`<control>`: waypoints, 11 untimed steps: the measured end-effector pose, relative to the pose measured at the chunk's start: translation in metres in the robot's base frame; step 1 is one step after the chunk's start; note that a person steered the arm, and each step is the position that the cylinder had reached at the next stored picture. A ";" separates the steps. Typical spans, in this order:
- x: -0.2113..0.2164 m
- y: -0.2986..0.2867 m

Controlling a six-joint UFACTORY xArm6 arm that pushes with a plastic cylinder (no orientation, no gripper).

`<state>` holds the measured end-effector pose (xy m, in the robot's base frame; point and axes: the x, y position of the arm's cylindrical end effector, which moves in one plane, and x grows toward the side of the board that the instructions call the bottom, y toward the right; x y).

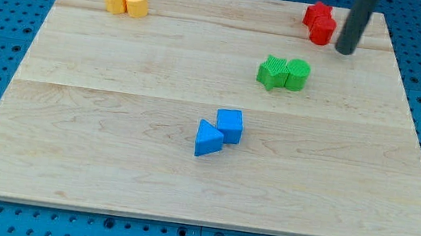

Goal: Move the red star towards the yellow heart

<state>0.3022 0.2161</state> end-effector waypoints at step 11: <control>-0.058 -0.160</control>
<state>0.2437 0.0557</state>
